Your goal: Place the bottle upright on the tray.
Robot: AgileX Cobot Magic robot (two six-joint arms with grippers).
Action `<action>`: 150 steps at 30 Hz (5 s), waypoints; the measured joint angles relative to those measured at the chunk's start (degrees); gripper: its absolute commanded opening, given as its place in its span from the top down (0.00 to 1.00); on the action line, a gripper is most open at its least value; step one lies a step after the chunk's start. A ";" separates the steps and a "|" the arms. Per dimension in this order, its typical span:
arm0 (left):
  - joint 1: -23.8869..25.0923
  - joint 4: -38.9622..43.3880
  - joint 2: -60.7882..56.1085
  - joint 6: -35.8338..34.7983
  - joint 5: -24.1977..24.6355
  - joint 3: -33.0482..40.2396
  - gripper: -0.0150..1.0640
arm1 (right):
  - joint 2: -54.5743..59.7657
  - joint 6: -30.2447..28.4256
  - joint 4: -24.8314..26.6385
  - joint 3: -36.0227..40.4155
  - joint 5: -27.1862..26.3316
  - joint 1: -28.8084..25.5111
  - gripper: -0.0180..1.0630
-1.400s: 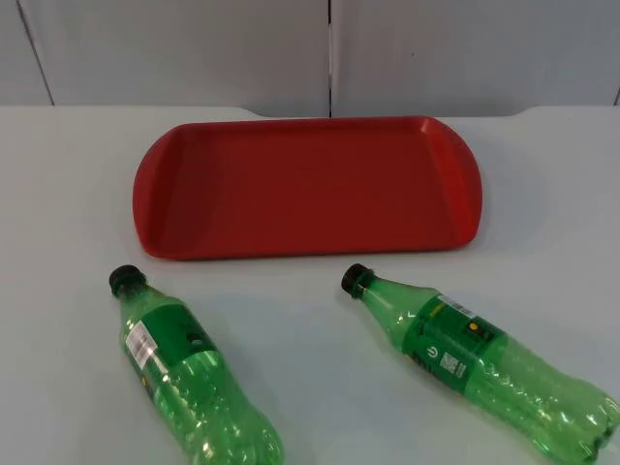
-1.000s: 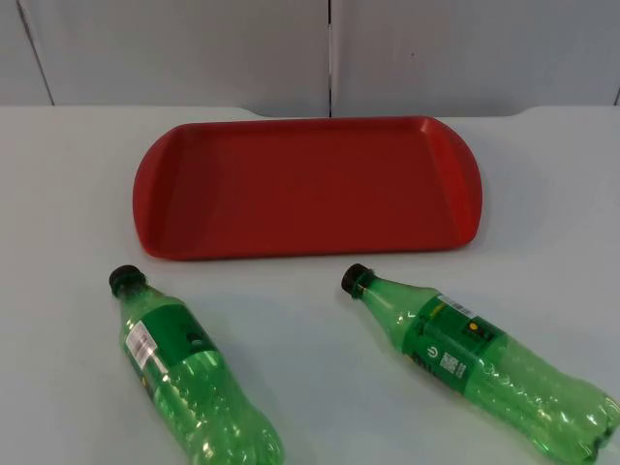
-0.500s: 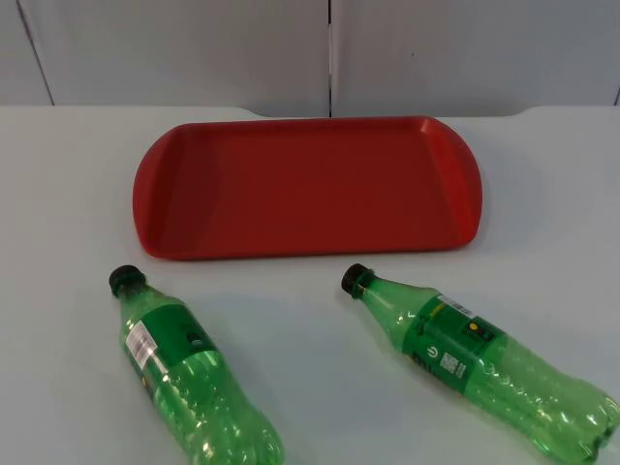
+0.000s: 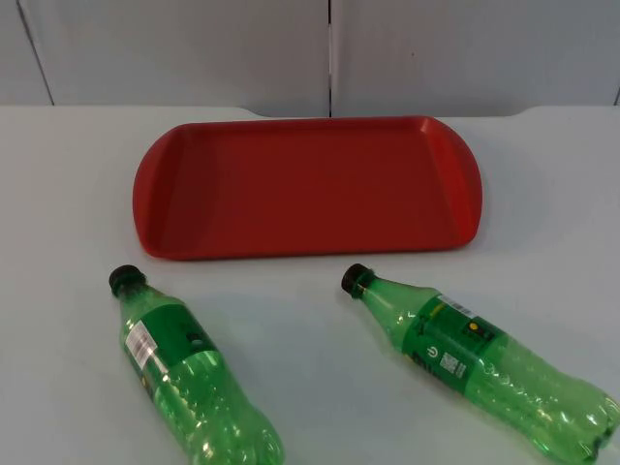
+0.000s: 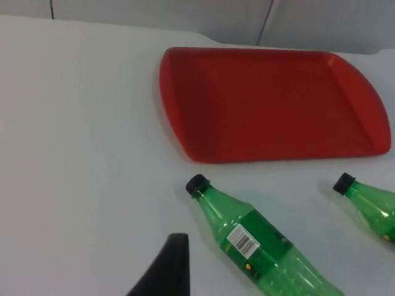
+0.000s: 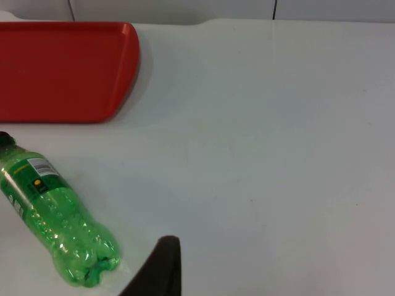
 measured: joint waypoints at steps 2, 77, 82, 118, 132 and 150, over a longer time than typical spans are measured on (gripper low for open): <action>0.00 -1.10 2.30 0.00 -0.57 -0.64 0.01 | 0.00 0.00 0.00 0.00 0.00 0.00 0.02; -22.29 20.63 74.70 -58.49 -14.33 -15.54 0.01 | 0.00 0.00 0.00 0.00 0.00 0.00 0.02; -22.29 21.00 80.01 -59.31 -16.20 -17.46 0.02 | 0.00 0.00 0.00 0.00 0.00 0.00 0.02; -25.20 28.79 93.94 -67.02 -26.43 -18.35 0.07 | 0.00 -0.25 0.00 0.00 0.00 0.00 0.02; -25.20 29.76 96.85 -67.23 -27.93 -17.98 0.10 | 0.00 -0.25 0.00 0.00 0.00 0.00 0.02; -25.20 29.17 96.85 -67.34 -28.21 -17.98 0.99 | 0.00 -0.25 0.00 0.00 0.00 0.00 0.02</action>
